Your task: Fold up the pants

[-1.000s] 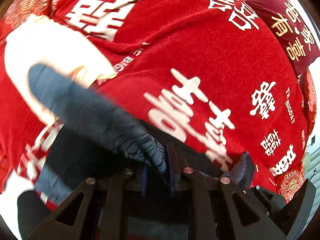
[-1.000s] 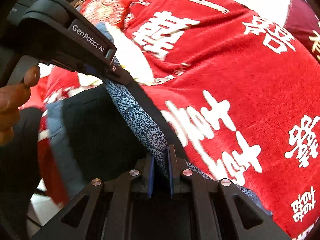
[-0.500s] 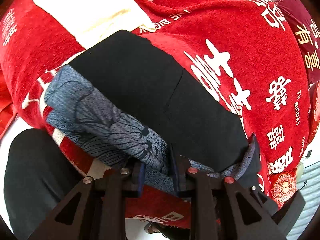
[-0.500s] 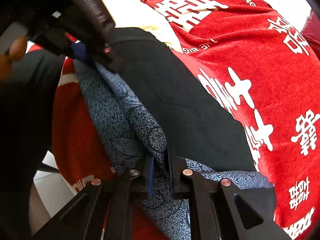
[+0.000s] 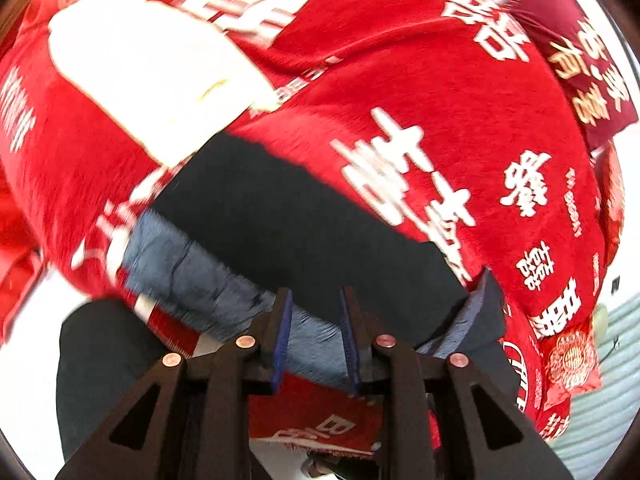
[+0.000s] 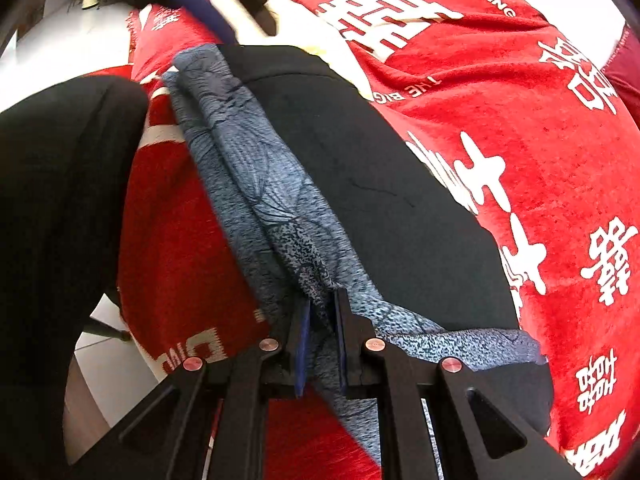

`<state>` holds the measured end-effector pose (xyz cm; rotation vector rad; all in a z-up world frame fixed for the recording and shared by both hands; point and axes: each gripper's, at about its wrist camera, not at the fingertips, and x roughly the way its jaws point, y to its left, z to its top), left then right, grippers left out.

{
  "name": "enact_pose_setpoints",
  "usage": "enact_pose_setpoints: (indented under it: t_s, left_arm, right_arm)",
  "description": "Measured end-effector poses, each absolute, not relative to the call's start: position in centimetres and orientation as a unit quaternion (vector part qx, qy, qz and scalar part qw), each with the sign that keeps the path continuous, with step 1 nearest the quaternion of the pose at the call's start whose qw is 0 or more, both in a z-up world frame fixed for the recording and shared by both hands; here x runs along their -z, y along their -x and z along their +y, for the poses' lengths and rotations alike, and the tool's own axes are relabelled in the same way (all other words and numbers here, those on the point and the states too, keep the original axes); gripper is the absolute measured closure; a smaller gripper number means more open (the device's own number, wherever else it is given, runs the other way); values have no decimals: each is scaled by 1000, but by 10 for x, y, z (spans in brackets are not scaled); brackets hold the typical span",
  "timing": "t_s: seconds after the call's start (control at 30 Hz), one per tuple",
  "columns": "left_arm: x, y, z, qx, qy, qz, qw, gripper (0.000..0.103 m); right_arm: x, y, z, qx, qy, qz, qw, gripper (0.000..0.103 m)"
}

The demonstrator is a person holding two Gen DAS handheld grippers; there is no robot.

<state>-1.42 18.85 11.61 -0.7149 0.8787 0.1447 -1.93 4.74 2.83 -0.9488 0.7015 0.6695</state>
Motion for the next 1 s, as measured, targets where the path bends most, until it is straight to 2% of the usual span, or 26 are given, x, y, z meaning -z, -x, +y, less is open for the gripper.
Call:
enact_pose_setpoints:
  t_s: [0.07, 0.27, 0.33, 0.37, 0.4, 0.43, 0.47, 0.53, 0.73, 0.9, 1.0]
  left_arm:
    - [-116, 2, 183, -65, 323, 422, 845, 47]
    - [-56, -35, 164, -67, 304, 510, 802, 46]
    - [-55, -30, 157, -71, 282, 497, 818, 45]
    - [-55, -29, 152, -70, 264, 498, 823, 41]
    - [-55, -29, 147, -67, 250, 501, 826, 35]
    - [-54, -30, 144, -65, 239, 505, 827, 34]
    - [-54, -30, 142, -67, 234, 506, 828, 34]
    - [-55, -29, 141, -68, 231, 502, 831, 34]
    - [-54, -23, 140, -66, 229, 492, 838, 34]
    - [-52, -23, 134, -72, 210, 496, 839, 34]
    - [-55, -24, 127, -80, 191, 499, 841, 34]
  right_arm:
    - [-30, 22, 47, -313, 434, 326, 780, 90]
    - [-51, 18, 31, -318, 371, 355, 797, 90]
    - [-59, 12, 23, -313, 345, 368, 804, 89]
    - [-64, 5, 17, -310, 324, 379, 810, 78]
    - [-67, 0, 13, -306, 309, 384, 815, 59]
    - [-71, -6, 9, -300, 291, 388, 822, 8]
    - [-78, -11, 5, -294, 269, 380, 835, 0]
    - [-89, -15, 4, -301, 244, 368, 846, 0]
    - [-92, -33, 23, -281, 263, 355, 852, 1]
    - [-53, -64, 10, -252, 239, 449, 823, 1]
    - [-49, -57, -14, -243, 220, 463, 824, 1]
